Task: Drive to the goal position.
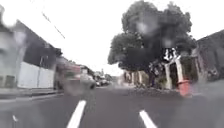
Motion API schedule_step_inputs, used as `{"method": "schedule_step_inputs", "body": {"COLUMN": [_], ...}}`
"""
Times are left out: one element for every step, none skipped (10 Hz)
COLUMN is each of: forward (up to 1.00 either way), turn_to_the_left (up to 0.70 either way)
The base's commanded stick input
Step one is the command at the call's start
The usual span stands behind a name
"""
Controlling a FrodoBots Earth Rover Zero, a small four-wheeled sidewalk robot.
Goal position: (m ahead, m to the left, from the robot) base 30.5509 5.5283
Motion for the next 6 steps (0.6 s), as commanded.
{"method": "schedule_step_inputs", "body": {"forward": [0.5,0.5,0.5,0.5,0.5,0.5], "turn_to_the_left": [0.14,0.12,0.18,-0.5,-0.5,-0.44]}}
